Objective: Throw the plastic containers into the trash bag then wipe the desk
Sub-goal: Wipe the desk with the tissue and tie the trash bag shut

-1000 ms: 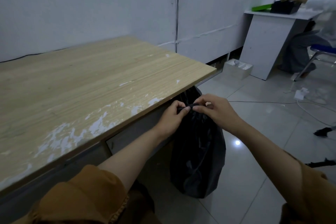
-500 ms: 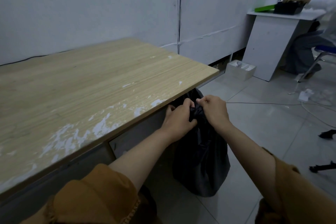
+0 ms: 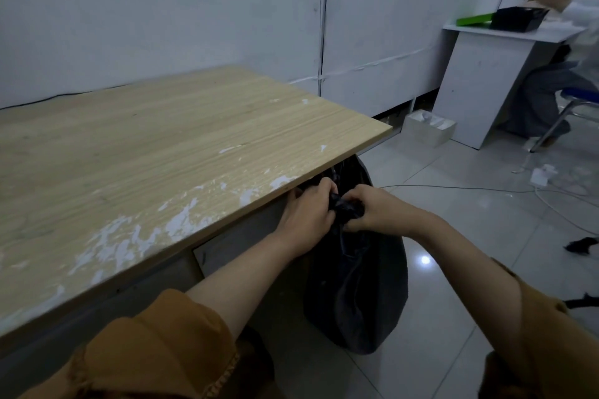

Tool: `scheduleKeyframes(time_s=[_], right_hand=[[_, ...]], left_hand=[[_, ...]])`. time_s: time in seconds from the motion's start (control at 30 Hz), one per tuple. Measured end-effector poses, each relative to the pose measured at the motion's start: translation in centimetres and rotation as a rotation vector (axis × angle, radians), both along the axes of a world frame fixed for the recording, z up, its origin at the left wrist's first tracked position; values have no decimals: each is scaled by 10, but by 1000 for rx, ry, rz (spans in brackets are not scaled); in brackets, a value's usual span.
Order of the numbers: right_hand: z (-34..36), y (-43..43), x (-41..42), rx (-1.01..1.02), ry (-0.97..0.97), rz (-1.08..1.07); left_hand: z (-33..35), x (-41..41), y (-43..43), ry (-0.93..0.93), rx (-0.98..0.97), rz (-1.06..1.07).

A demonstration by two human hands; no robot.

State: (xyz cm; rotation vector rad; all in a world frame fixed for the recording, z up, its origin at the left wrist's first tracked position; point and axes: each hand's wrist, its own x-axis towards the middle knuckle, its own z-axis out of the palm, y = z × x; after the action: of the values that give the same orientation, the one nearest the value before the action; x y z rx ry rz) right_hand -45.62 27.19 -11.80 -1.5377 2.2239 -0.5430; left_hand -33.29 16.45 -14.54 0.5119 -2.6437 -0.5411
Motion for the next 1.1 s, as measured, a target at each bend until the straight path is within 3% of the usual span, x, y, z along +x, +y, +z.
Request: scheduleKeyframes(time_s=[0.1,0.17,0.23,0.4,0.57,0.67,0.8,0.87,0.93,1.1], right_hand=[[-1,-4,5,82,226,-8],[0,-8,8,99,276,-49],[3,-12,9,101,190,-100],[13,-11,18,-20,-258,-136],[7,-13,20,-101,-205,-106],[-3,-13,17,-193,-86,-144],[-9,-7,15,-442,-59,-190],[-8,-4,19,-538,135,-143],[-7,-3,24,-580,507,-75],[4,1,25,-597,1116,120]], left_hand=[[0,0,-1,-25,-106,-45],[-1,0,-2,-28,-154,-53],[-1,0,-2,-18,-168,-44],[1,5,-6,54,-132,-24],[2,2,-7,73,10,-58],[5,2,-9,43,221,-115],[14,2,-6,177,821,-101],[16,2,-3,242,1086,-62],[14,2,-4,268,1223,-65],[8,-2,-13,264,1231,31]])
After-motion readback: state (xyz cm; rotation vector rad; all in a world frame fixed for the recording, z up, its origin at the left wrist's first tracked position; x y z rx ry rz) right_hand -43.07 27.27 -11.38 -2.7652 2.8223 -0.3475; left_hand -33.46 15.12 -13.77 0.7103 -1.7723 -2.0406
